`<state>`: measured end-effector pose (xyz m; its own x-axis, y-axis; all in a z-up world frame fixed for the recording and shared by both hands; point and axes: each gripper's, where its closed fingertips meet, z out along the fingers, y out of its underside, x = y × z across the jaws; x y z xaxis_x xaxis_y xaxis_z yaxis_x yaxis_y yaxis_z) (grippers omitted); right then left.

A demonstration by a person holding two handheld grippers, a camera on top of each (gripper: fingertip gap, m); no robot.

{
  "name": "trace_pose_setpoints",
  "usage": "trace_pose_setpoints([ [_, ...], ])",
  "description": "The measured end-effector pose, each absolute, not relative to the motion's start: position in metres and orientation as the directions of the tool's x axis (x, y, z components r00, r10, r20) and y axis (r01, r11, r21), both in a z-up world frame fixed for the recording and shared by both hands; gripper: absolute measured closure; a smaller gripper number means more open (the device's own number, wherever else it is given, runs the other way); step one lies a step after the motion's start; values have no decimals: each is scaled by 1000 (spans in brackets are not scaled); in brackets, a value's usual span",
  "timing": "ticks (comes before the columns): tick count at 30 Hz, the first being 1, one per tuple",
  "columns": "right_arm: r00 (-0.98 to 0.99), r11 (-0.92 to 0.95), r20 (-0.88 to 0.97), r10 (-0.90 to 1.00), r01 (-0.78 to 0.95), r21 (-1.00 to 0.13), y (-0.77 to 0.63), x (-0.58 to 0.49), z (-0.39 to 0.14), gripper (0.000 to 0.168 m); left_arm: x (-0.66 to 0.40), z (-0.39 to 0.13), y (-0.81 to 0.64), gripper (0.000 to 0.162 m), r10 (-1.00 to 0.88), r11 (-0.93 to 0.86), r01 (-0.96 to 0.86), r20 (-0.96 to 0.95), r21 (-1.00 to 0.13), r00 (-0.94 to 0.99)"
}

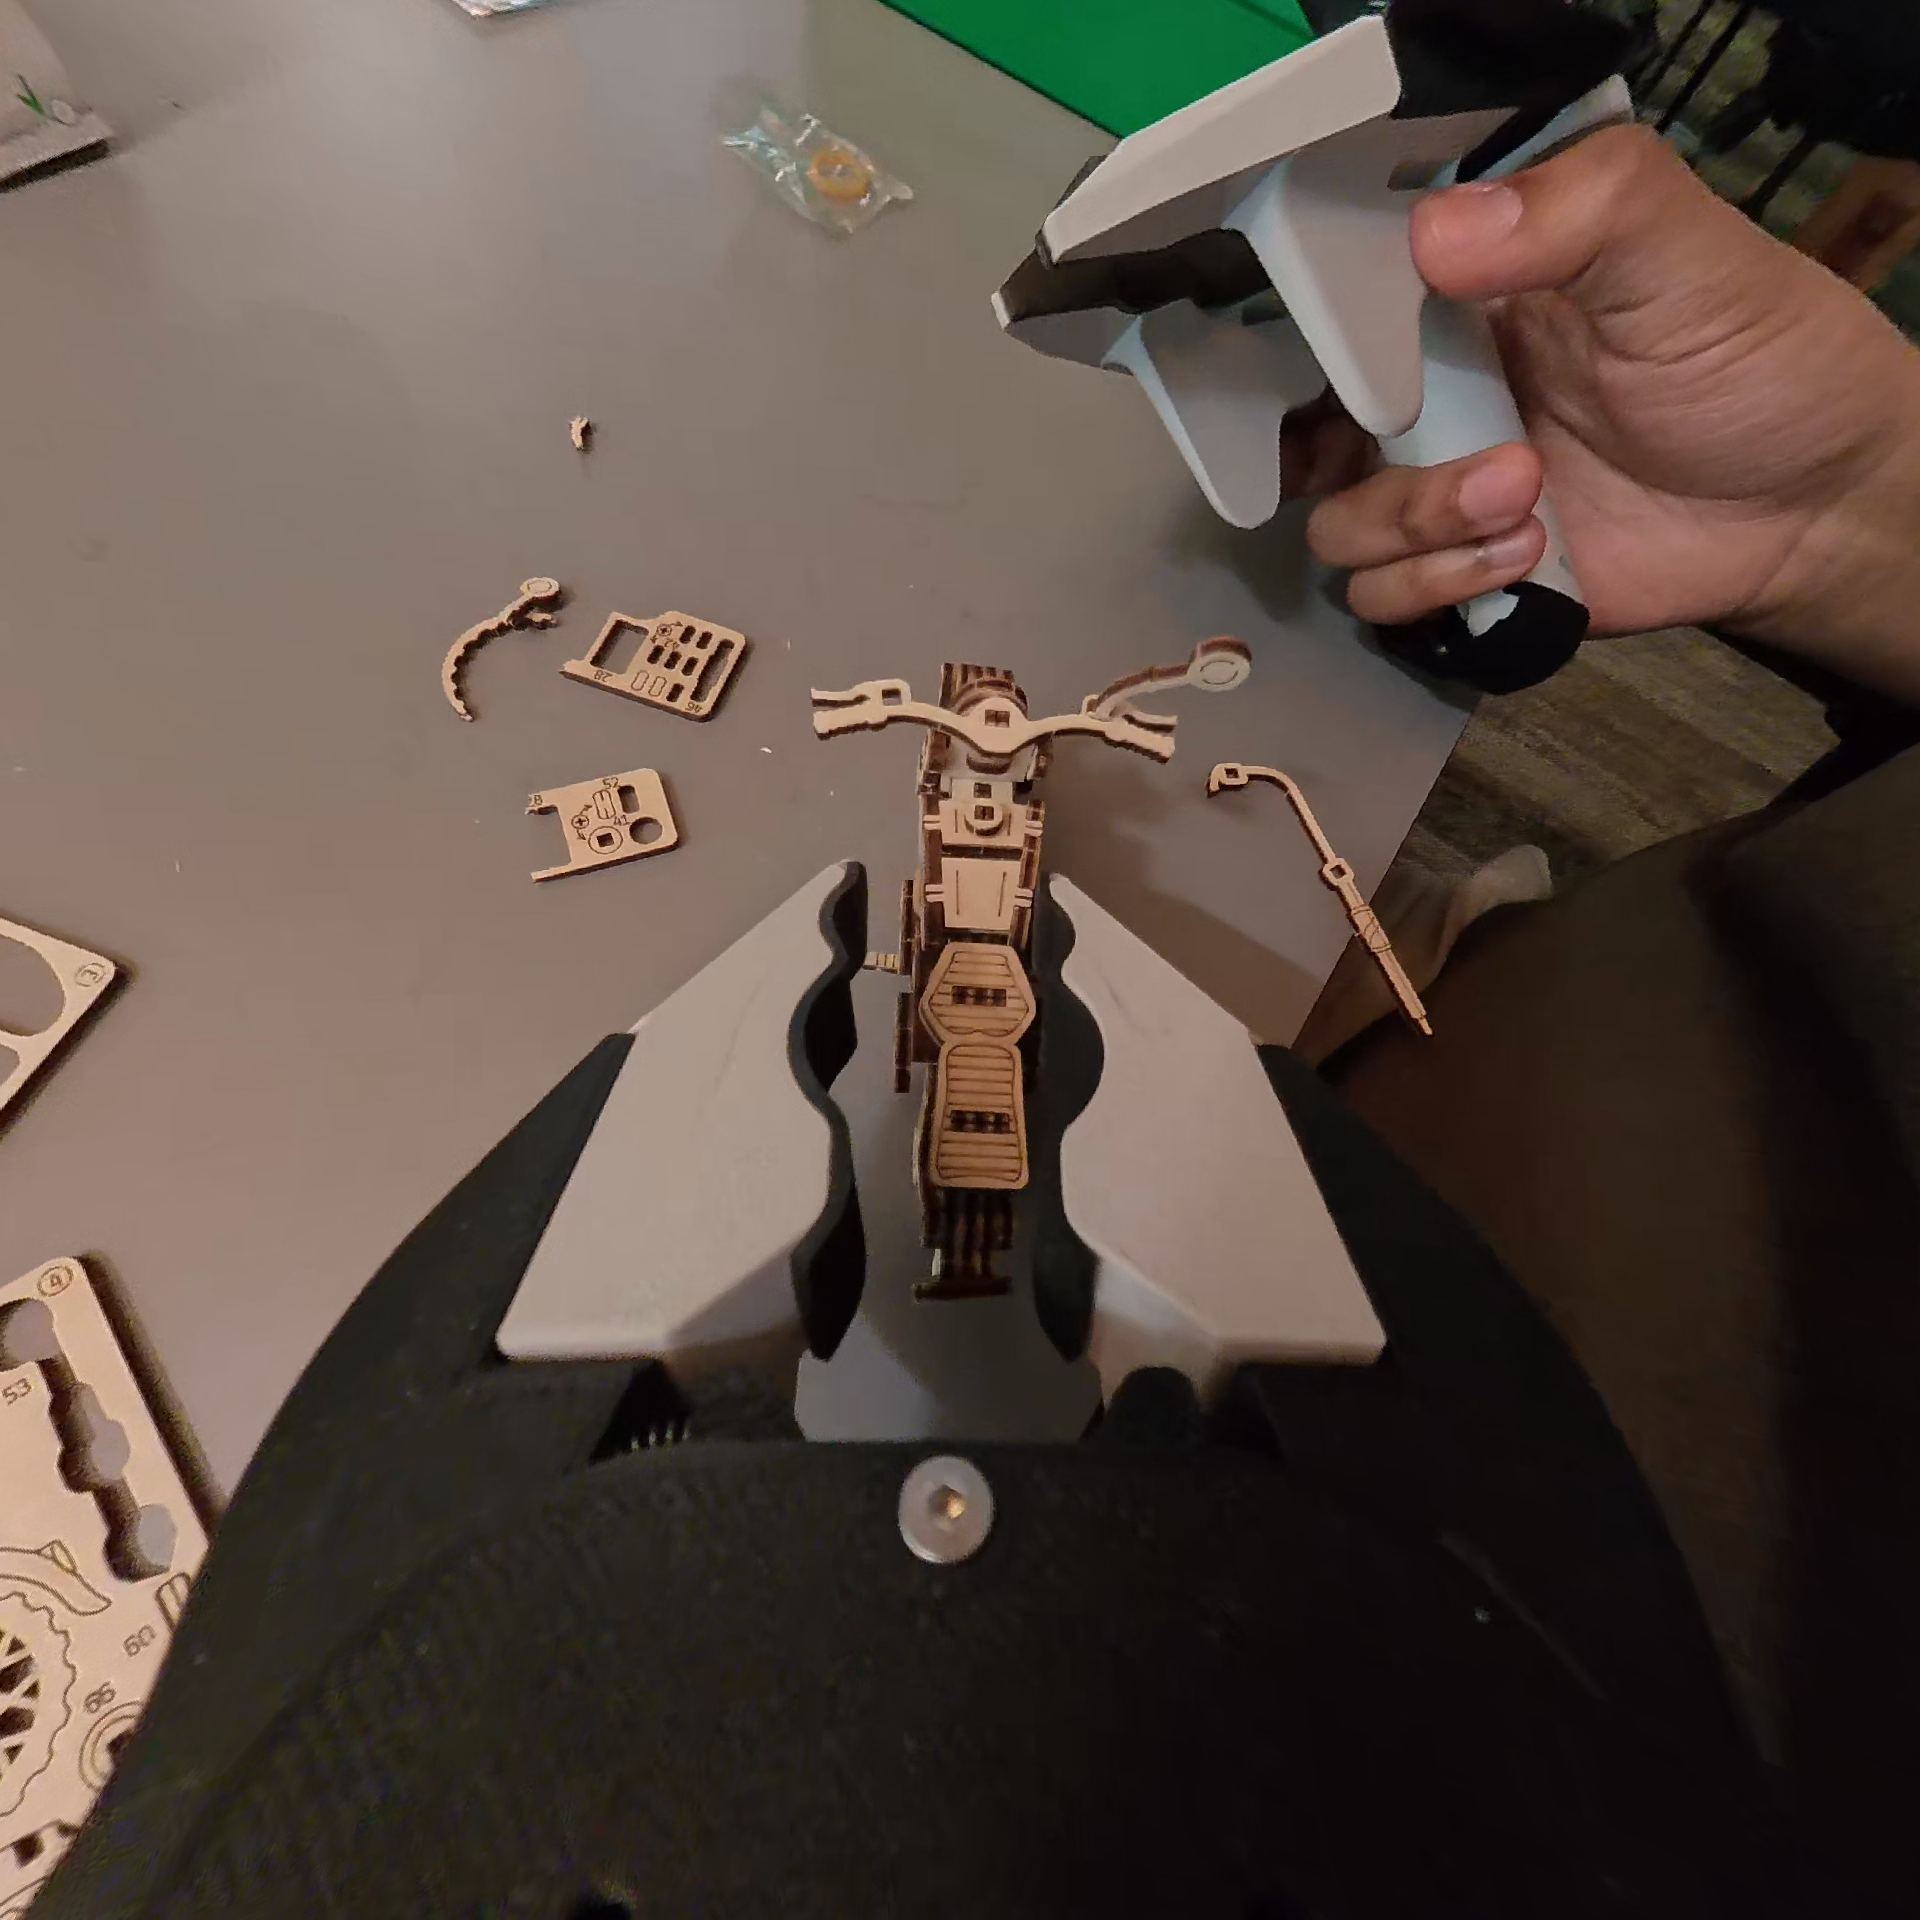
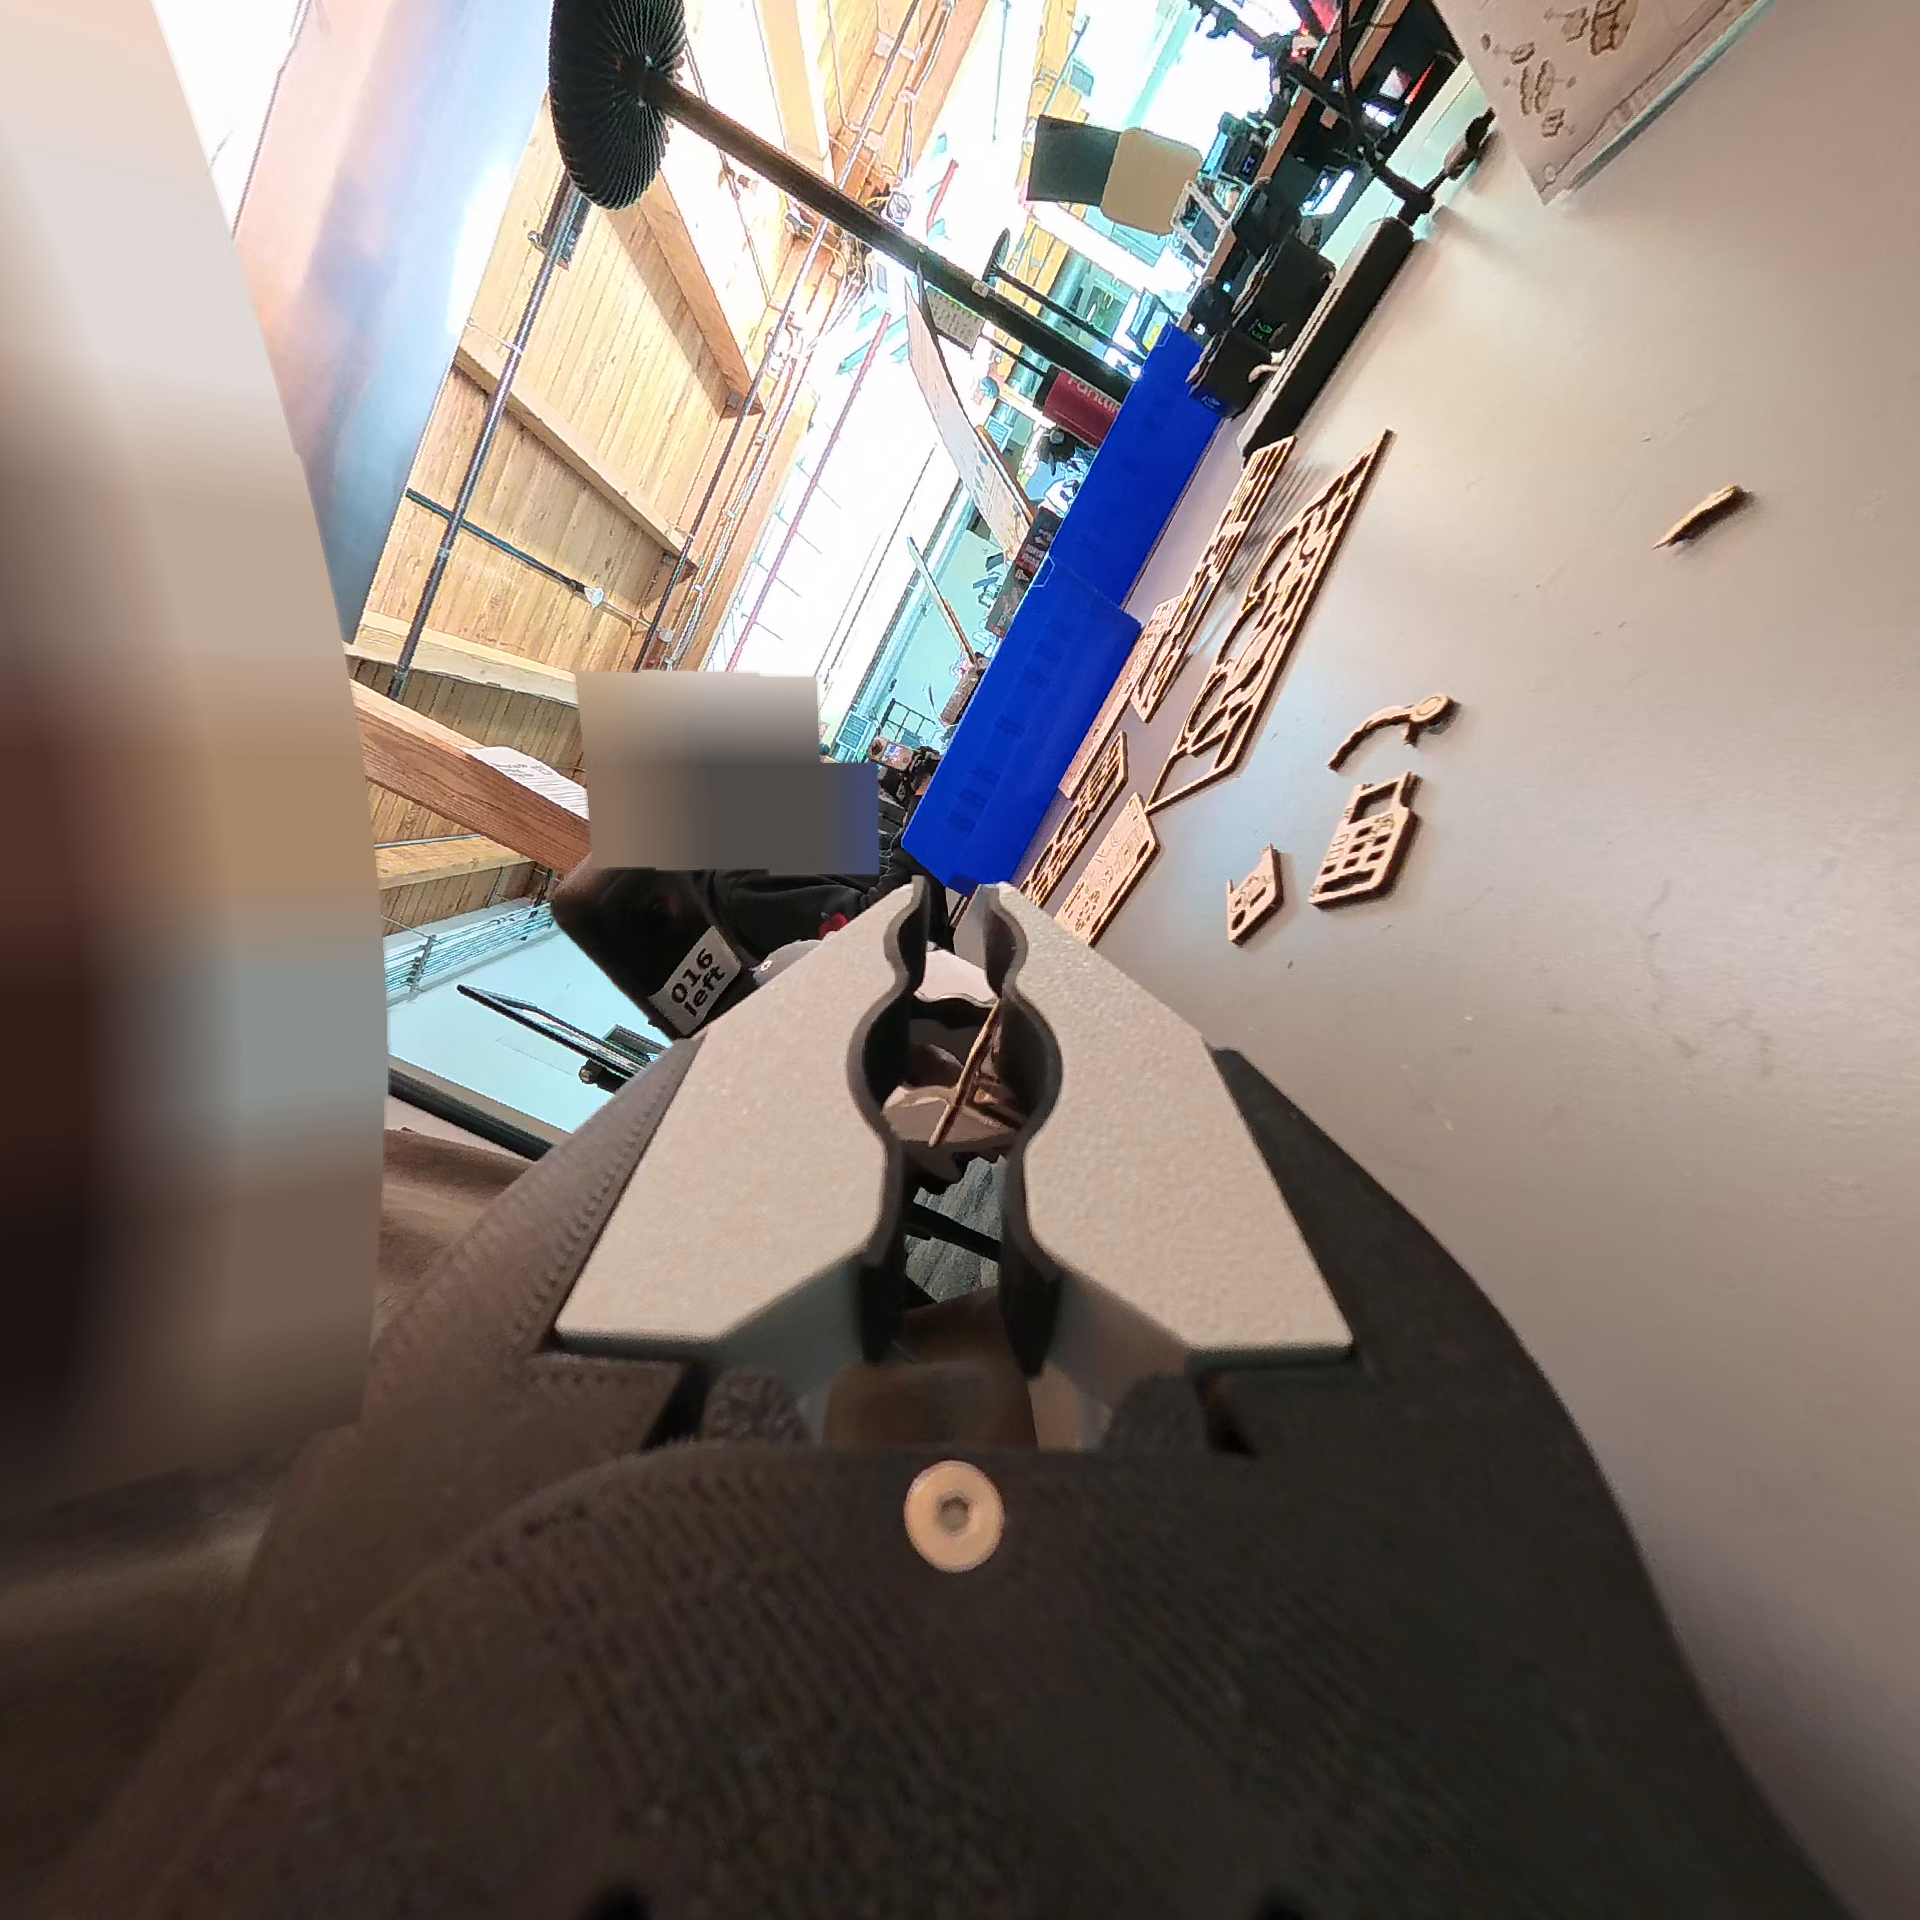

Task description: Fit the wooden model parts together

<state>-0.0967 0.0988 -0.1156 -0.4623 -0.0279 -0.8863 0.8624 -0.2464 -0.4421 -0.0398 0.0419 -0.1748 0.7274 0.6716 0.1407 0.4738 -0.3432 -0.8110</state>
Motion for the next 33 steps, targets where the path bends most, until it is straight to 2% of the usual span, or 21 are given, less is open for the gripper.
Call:
trace_pose_setpoints([
  [16,-462,-249,-887,-28,862,-441,100,-97,-115,161,-40,-165,36,134,660,-252,512,241,-821,712],
  [33,-456,-260,-890,-33,863,-432,98,-98,-115,161,-40,-175,33,128,610,-127,658,465,-742,642],
])
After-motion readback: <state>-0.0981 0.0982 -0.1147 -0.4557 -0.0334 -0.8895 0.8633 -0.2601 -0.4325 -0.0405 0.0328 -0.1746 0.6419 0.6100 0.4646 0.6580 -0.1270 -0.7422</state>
